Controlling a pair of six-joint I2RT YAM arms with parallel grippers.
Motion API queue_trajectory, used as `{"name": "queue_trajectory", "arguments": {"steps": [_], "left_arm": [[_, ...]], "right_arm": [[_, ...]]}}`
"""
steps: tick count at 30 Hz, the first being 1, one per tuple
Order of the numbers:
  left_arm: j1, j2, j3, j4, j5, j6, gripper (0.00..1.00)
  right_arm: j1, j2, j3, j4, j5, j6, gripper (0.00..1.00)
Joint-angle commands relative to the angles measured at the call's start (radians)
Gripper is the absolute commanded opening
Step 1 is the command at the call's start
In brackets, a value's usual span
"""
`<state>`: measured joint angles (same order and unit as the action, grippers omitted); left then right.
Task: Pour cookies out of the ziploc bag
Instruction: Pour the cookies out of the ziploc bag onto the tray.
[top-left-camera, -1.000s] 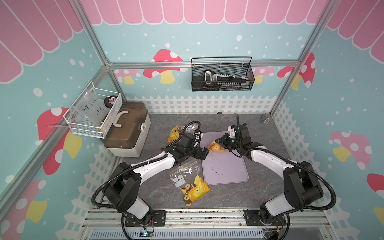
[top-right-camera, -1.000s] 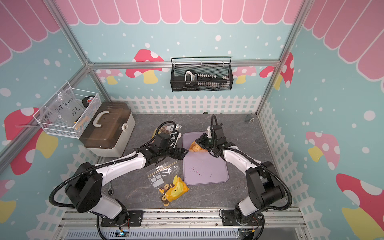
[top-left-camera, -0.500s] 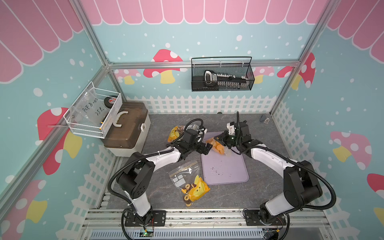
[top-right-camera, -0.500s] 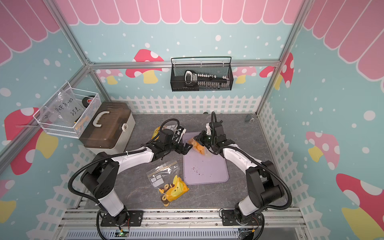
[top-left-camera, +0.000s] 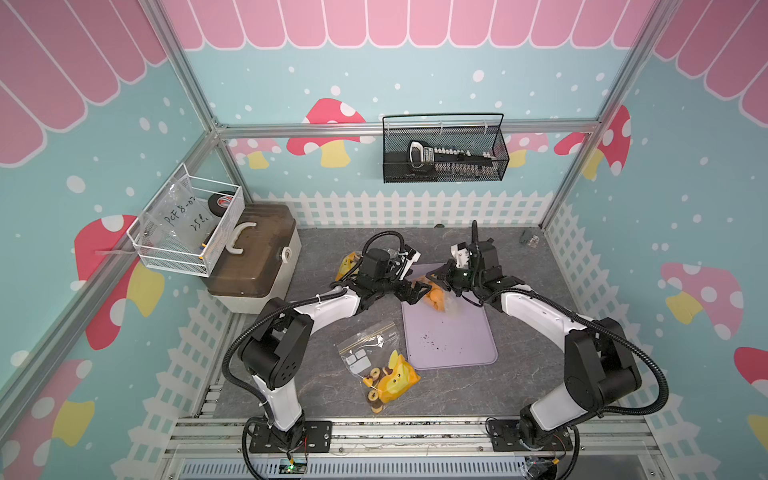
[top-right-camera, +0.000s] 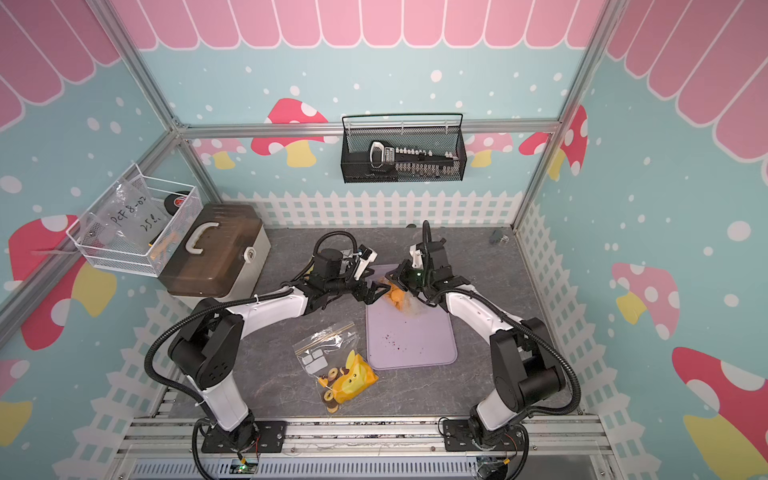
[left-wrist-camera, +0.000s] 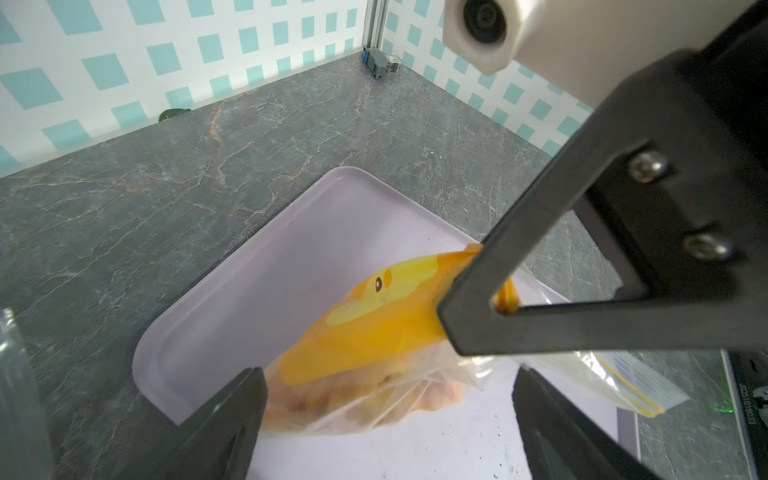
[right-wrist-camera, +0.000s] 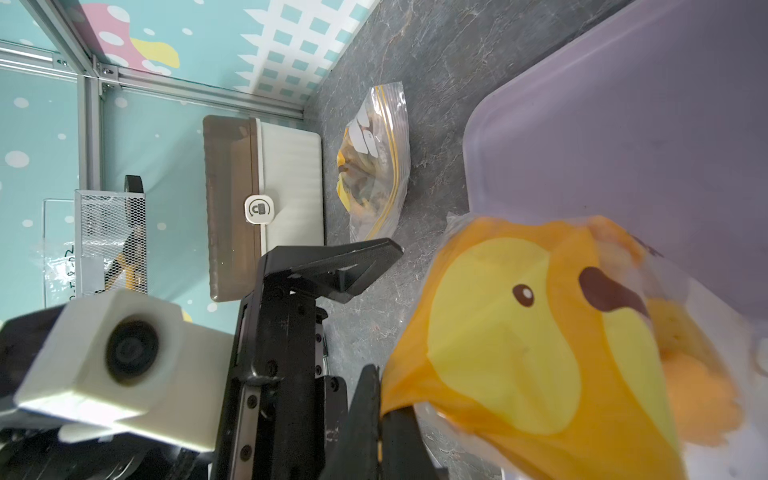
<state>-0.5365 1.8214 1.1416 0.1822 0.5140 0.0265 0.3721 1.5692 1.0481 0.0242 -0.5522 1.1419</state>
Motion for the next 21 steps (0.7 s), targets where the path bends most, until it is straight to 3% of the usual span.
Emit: {"name": "queue_trajectory", "arguments": {"steps": [1, 5, 8, 11, 13, 15, 18, 21], "left_arm": [[0.02, 0.037, 0.055, -0.011, 0.074, 0.062, 0.97], [0.039, 0.075, 0.097, -0.04, 0.124, 0.086, 0.94], [0.047, 0.101, 0.13, -0.073, 0.165, 0.103, 0.86], [0.05, 0.132, 0.181, -0.15, 0.22, 0.135, 0.66], [0.05, 0.149, 0.2, -0.185, 0.242, 0.148, 0.62], [0.051, 0.163, 0.211, -0.206, 0.263, 0.161, 0.4], [0.052, 0.183, 0.244, -0.246, 0.286, 0.162, 0.16], [0.053, 0.188, 0.259, -0.257, 0.281, 0.165, 0.0]], "right_arm": [[-0.006, -0.003, 0.045, 0.037, -0.045, -0.012, 0.0], [-0.013, -0.009, 0.061, 0.001, -0.062, -0.039, 0.0], [-0.016, -0.015, 0.064, -0.014, -0.072, -0.05, 0.0], [-0.025, -0.016, 0.058, -0.014, -0.076, -0.048, 0.0], [-0.031, -0.016, 0.056, -0.014, -0.078, -0.048, 0.0], [-0.035, -0.015, 0.056, -0.015, -0.08, -0.05, 0.0], [-0.038, -0.012, 0.055, -0.014, -0.08, -0.051, 0.0], [-0.044, -0.013, 0.052, -0.015, -0.083, -0.053, 0.0]]}}
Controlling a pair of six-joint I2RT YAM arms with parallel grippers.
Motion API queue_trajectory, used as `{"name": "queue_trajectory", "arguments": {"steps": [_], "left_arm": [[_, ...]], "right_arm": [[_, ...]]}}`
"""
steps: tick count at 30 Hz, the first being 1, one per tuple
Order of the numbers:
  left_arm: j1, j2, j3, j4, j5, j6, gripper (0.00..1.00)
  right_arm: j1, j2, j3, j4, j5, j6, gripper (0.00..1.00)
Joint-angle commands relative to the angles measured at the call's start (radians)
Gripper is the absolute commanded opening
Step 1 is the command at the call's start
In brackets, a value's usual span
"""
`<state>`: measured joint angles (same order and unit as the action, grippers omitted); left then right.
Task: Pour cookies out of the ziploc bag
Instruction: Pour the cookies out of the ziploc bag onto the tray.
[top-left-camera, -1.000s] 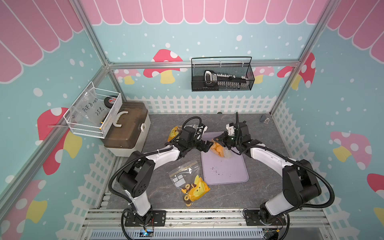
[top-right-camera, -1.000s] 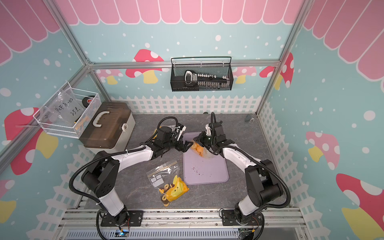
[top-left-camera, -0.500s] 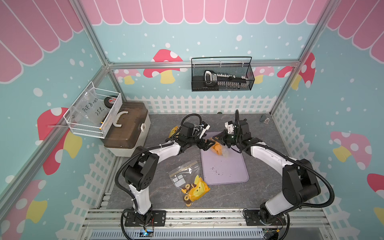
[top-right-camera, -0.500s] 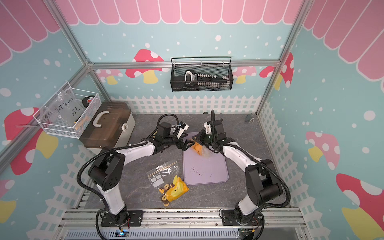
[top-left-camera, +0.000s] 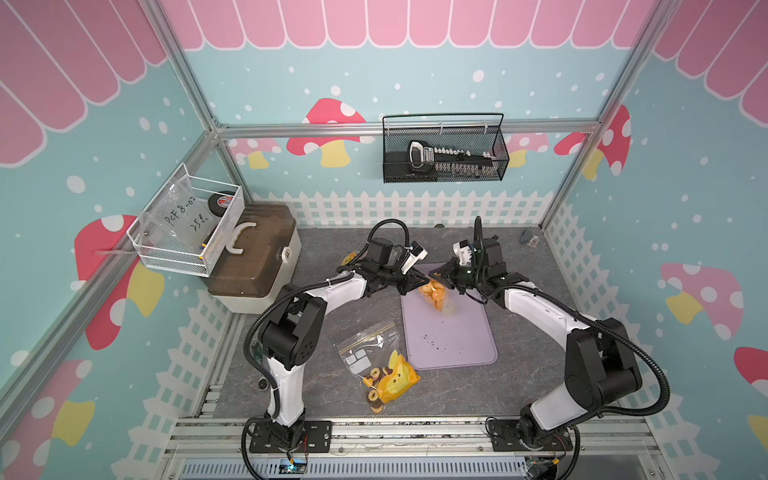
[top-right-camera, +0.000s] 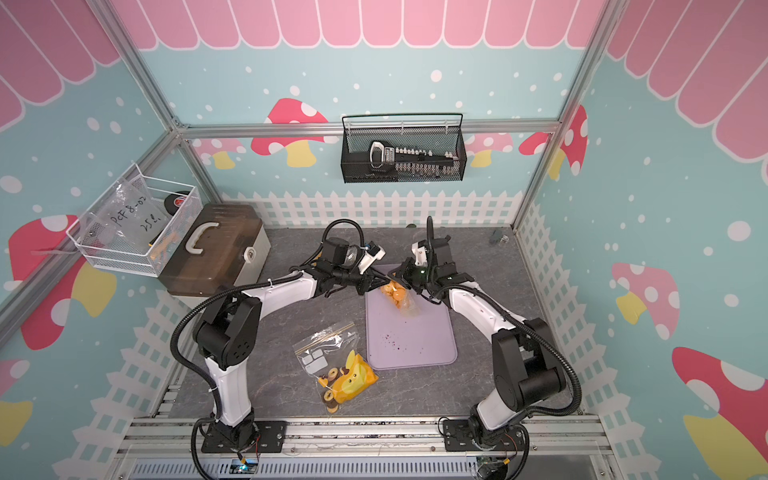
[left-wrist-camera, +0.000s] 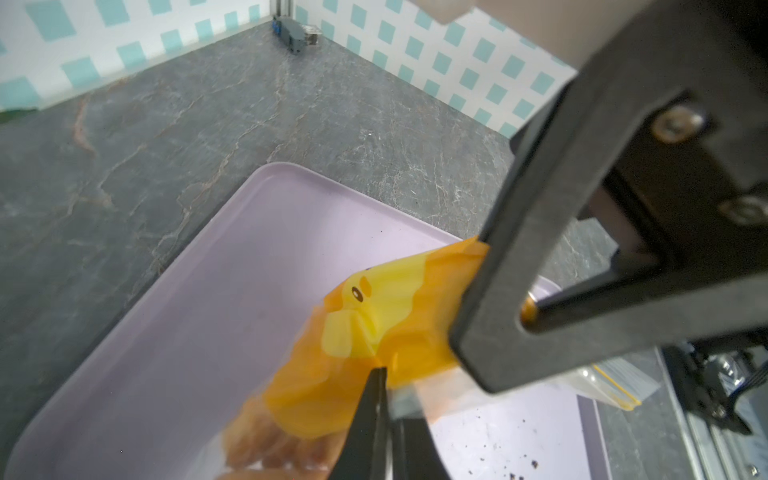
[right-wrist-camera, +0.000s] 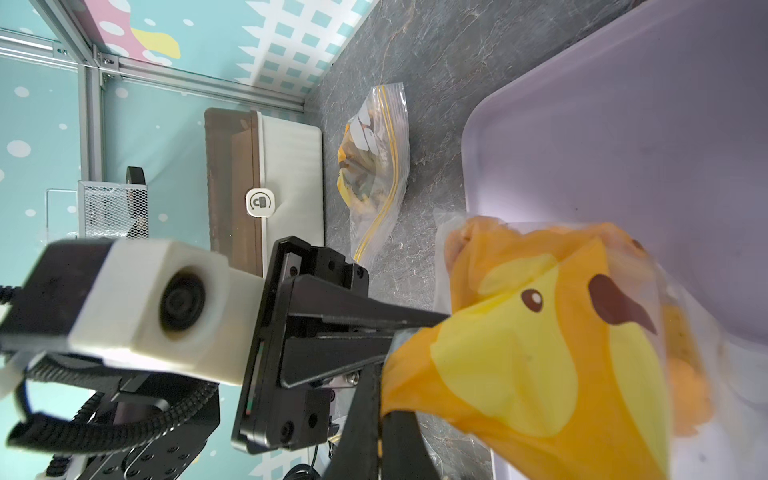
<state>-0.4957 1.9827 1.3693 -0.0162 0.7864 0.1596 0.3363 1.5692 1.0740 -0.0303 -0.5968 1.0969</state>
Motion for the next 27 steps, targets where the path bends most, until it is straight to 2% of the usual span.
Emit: {"name": "queue_trajectory", "arguments": {"steps": [1, 9, 17, 18, 20, 23, 25, 27], "left_arm": [[0.013, 0.025, 0.035, -0.06, 0.003, 0.03, 0.0], [0.012, -0.026, 0.082, -0.056, -0.133, -0.011, 0.0], [-0.004, -0.026, 0.232, -0.222, -0.231, 0.04, 0.0], [-0.004, -0.024, 0.247, -0.238, -0.24, 0.039, 0.0], [-0.007, -0.018, 0.265, -0.26, -0.258, 0.039, 0.0], [-0.012, -0.015, 0.272, -0.275, -0.274, 0.039, 0.0], [-0.013, -0.016, 0.272, -0.276, -0.282, 0.037, 0.0], [-0.015, -0.02, 0.27, -0.275, -0.279, 0.04, 0.0]], "right_arm": [[-0.009, -0.015, 0.026, 0.04, -0.038, -0.01, 0.0], [-0.038, -0.026, 0.022, 0.01, -0.03, -0.054, 0.0], [-0.075, -0.054, -0.049, 0.006, -0.033, -0.095, 0.02], [-0.076, -0.057, -0.054, 0.005, -0.035, -0.1, 0.08], [-0.079, -0.083, -0.072, 0.003, -0.029, -0.109, 0.4], [-0.088, -0.14, -0.077, -0.078, 0.007, -0.175, 0.71], [-0.092, -0.187, -0.075, -0.166, 0.053, -0.246, 0.82], [-0.095, -0.226, -0.079, -0.249, 0.102, -0.317, 0.87]]}}
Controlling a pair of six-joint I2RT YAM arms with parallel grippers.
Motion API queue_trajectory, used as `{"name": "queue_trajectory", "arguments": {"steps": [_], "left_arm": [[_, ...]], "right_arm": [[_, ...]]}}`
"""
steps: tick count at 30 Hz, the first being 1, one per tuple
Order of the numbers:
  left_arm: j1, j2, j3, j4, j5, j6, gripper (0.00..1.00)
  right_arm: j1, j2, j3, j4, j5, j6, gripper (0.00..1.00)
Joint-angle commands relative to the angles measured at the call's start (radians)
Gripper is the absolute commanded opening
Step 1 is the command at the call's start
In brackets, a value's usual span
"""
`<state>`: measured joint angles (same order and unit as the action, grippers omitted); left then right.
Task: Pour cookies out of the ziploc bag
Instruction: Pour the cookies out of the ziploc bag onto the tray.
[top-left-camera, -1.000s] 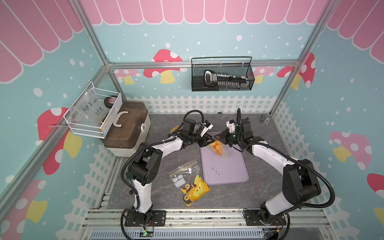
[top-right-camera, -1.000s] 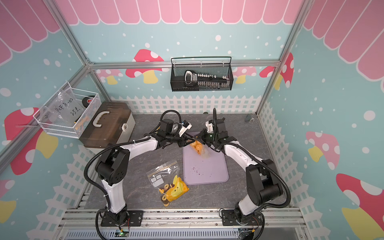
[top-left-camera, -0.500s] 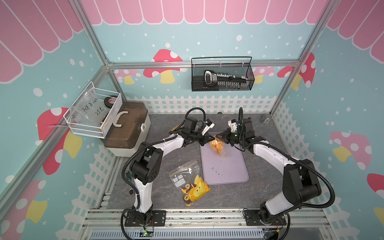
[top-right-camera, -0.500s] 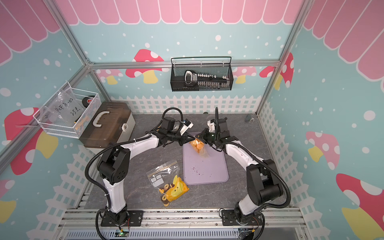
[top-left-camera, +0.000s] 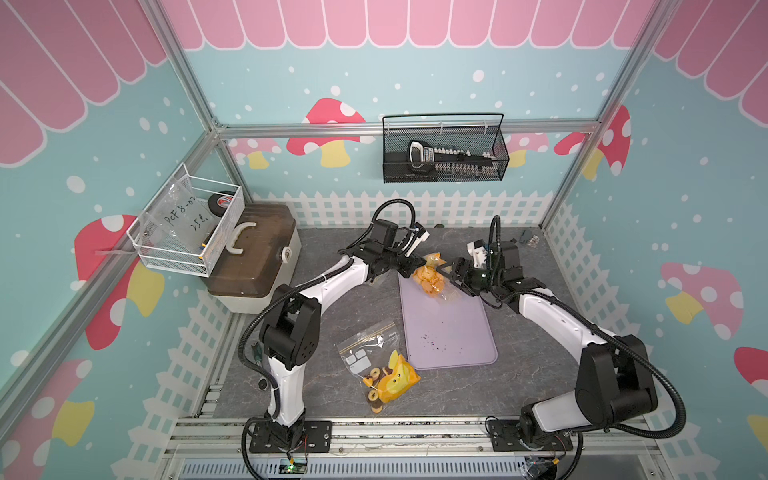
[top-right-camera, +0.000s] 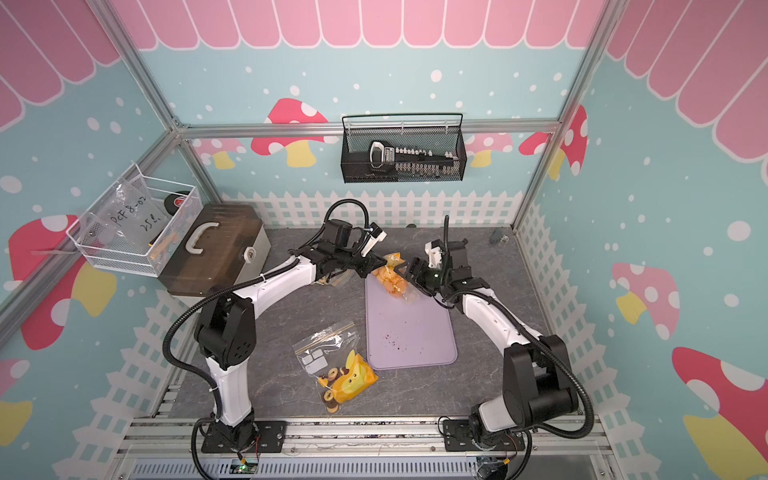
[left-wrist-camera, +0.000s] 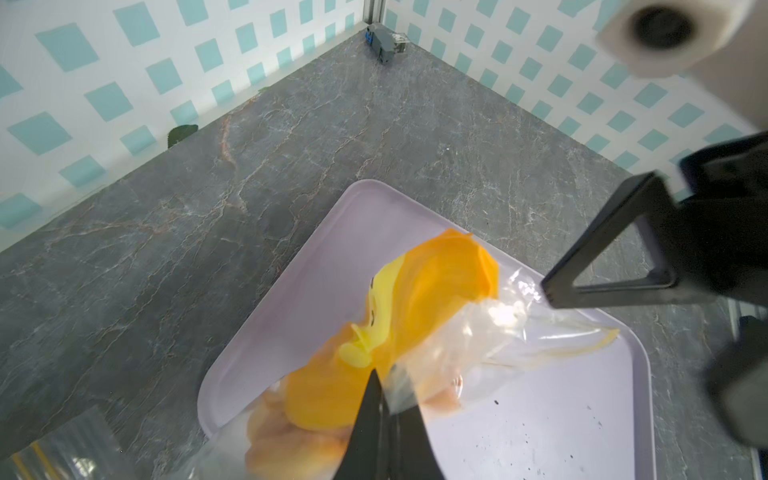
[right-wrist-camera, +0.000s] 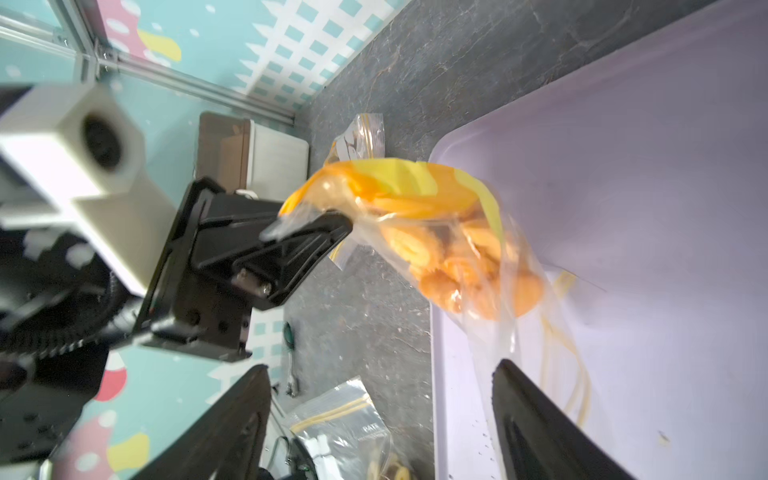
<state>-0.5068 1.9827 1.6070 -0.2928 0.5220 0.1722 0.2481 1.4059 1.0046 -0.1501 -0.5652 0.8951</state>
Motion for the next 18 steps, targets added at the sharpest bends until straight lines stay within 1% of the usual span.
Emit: {"name": "queue_trajectory", "arguments": {"steps": [1, 4, 6, 10, 14, 15, 16, 17, 18], "left_arm": [[-0.005, -0.022, 0.032, 0.001, -0.018, 0.029, 0.0], [-0.006, -0.019, 0.04, -0.007, -0.017, 0.028, 0.0], [-0.007, -0.018, 0.045, -0.016, -0.014, 0.024, 0.0], [-0.015, -0.021, 0.048, -0.015, -0.022, 0.023, 0.0], [-0.021, -0.021, 0.059, -0.016, -0.022, 0.02, 0.0], [-0.022, -0.023, 0.06, -0.016, -0.024, 0.02, 0.0], [-0.025, -0.026, 0.063, -0.018, -0.025, 0.021, 0.0], [-0.027, -0.025, 0.067, -0.024, -0.023, 0.02, 0.0], [-0.028, -0.027, 0.071, -0.029, -0.023, 0.022, 0.0]], "right_arm": [[-0.01, -0.076, -0.015, -0.162, 0.096, -0.151, 0.88], [-0.011, -0.09, -0.032, -0.204, 0.131, -0.203, 0.9], [-0.01, -0.079, -0.042, -0.203, 0.116, -0.205, 0.89], [-0.01, -0.052, -0.07, -0.195, 0.124, -0.212, 0.88], [-0.01, 0.013, -0.085, -0.179, 0.133, -0.217, 0.8], [-0.01, 0.026, -0.089, -0.165, 0.142, -0.217, 0.77], [-0.01, 0.039, -0.097, -0.146, 0.154, -0.217, 0.7], [-0.01, 0.054, -0.098, -0.134, 0.165, -0.218, 0.67], [-0.01, 0.067, -0.098, -0.124, 0.173, -0.217, 0.66]]}}
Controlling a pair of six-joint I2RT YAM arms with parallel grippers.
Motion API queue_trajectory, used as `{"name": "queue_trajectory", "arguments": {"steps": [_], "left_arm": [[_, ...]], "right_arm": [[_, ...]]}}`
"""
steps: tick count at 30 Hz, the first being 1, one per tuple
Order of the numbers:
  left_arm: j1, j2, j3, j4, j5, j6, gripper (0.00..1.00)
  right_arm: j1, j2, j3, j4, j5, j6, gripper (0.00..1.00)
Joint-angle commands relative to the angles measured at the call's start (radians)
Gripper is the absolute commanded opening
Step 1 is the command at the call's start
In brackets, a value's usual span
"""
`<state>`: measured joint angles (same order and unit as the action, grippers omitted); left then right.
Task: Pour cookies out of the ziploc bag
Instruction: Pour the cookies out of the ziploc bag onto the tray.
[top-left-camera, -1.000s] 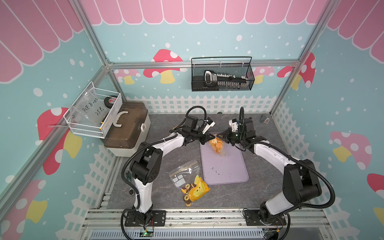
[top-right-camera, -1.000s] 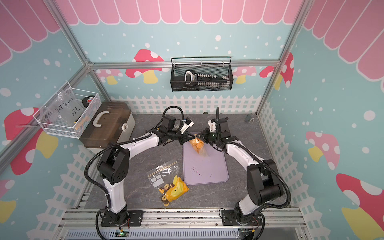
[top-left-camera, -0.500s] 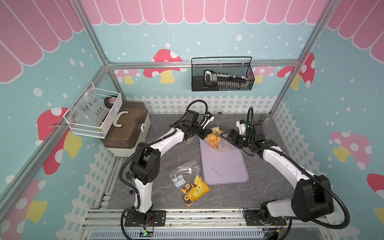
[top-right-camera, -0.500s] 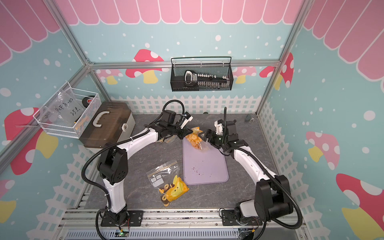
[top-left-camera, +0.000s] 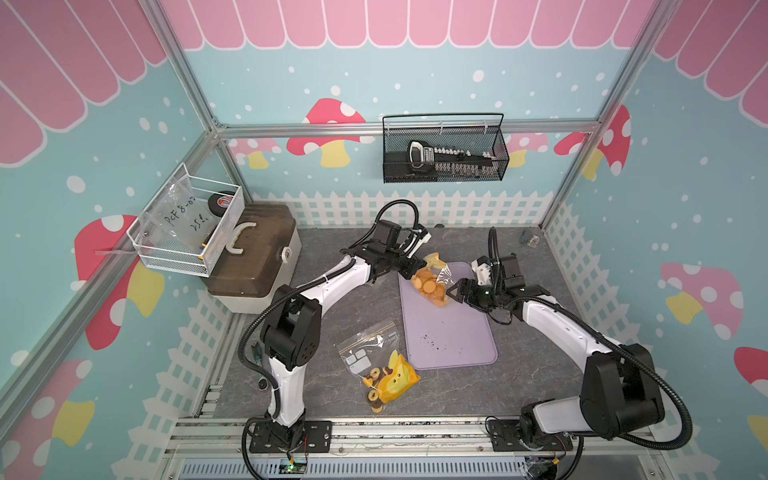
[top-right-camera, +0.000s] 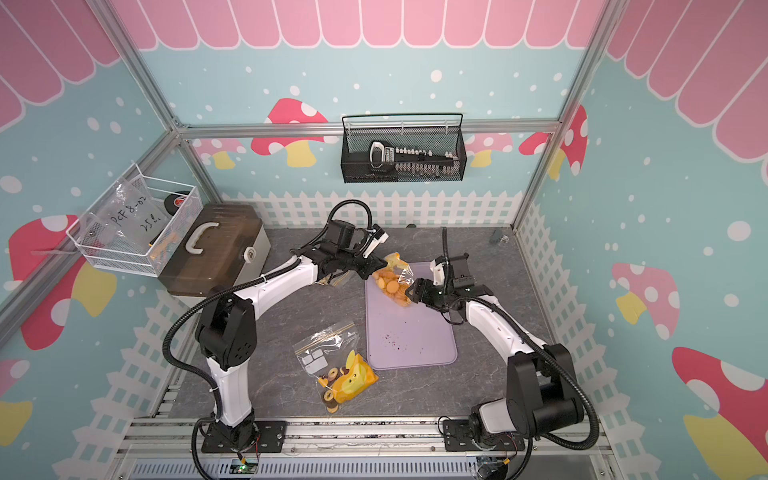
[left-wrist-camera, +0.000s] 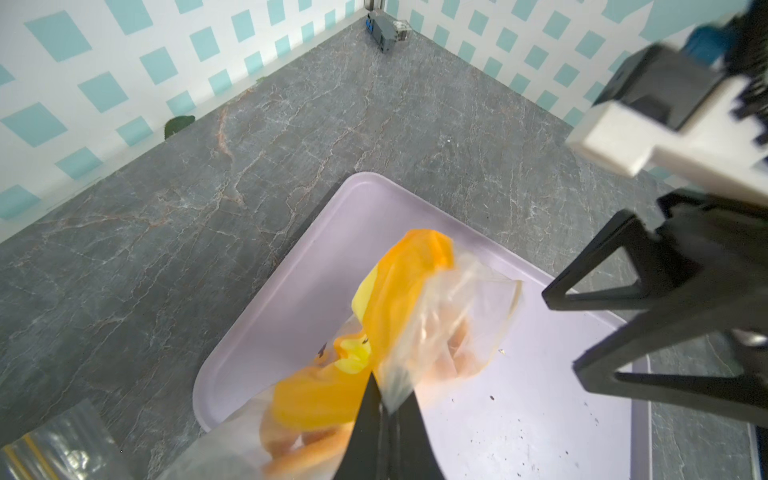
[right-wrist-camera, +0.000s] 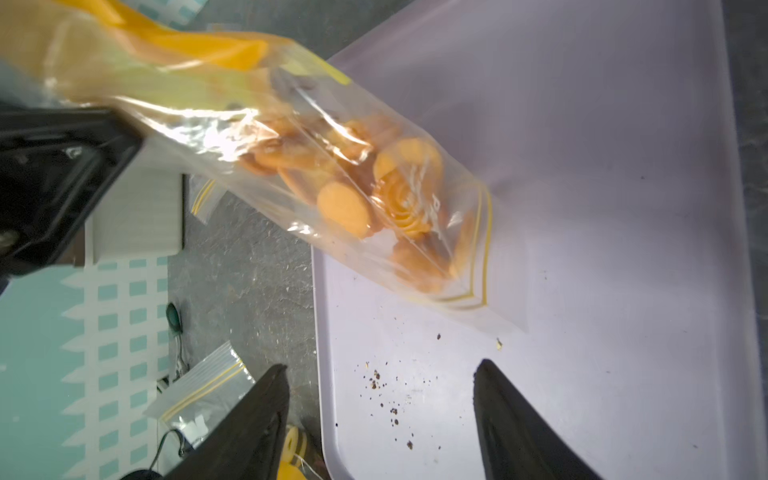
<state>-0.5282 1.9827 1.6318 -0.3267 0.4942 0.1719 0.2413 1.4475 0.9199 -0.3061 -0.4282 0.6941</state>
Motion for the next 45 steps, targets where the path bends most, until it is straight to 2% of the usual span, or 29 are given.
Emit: {"name": "queue_trajectory", "arguments": {"steps": [1, 11, 20, 38, 45], "left_arm": [[-0.009, -0.027, 0.051, 0.001, 0.001, 0.023, 0.0], [-0.017, -0.019, 0.086, -0.044, -0.024, 0.047, 0.0], [-0.016, 0.014, 0.145, -0.083, -0.052, 0.075, 0.0], [-0.016, 0.078, 0.298, -0.201, -0.05, 0.118, 0.0], [-0.033, 0.073, 0.323, -0.25, -0.056, 0.13, 0.0]], "right_arm": [[-0.003, 0.041, -0.012, 0.044, 0.036, -0.013, 0.63], [-0.003, 0.129, 0.012, 0.119, 0.046, -0.001, 0.49], [-0.004, 0.204, 0.04, 0.213, 0.055, 0.028, 0.44], [-0.007, 0.336, 0.103, 0.302, 0.039, 0.087, 0.41], [-0.018, 0.318, 0.088, 0.306, 0.031, 0.088, 0.41]]}}
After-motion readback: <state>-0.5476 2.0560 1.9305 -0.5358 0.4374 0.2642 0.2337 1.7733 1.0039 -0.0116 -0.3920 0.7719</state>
